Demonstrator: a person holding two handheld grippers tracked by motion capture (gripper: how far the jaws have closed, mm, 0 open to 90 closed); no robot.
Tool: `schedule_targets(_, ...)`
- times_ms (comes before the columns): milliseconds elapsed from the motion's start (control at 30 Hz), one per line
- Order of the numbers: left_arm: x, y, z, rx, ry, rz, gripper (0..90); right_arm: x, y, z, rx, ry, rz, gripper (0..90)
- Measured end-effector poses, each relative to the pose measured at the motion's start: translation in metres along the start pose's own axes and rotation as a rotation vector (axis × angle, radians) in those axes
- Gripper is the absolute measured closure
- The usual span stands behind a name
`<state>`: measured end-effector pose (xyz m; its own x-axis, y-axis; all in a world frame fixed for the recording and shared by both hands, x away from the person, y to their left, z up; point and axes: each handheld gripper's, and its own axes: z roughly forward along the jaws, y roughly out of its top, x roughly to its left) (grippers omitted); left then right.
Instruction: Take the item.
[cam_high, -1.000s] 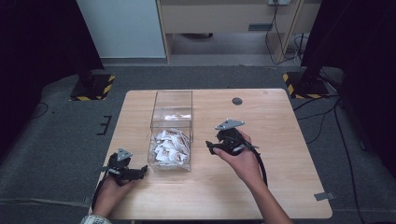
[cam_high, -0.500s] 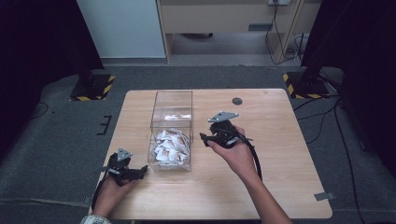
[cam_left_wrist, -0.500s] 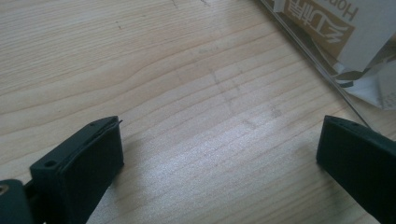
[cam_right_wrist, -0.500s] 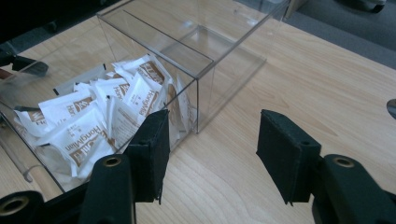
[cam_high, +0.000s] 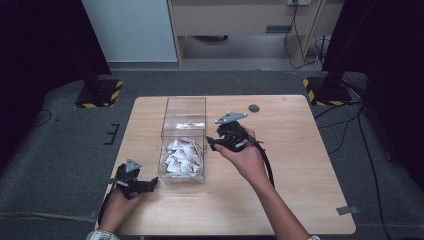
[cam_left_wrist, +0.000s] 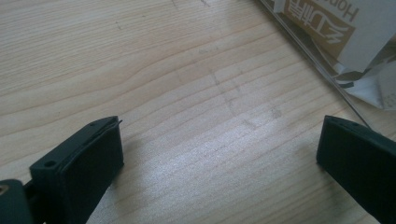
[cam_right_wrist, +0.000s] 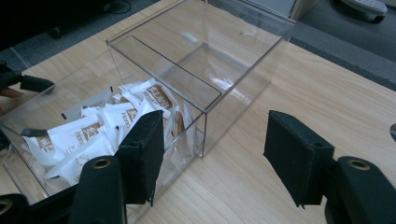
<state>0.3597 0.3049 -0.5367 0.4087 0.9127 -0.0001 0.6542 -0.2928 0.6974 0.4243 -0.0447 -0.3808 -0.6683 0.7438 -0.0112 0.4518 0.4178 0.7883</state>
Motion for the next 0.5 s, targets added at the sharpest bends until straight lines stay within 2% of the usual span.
schedule_targets(500,0.000,0.000,0.000,-0.001,0.002,-0.001,0.0,0.014,0.011,0.014,-0.001,0.026,-0.028,39.0)
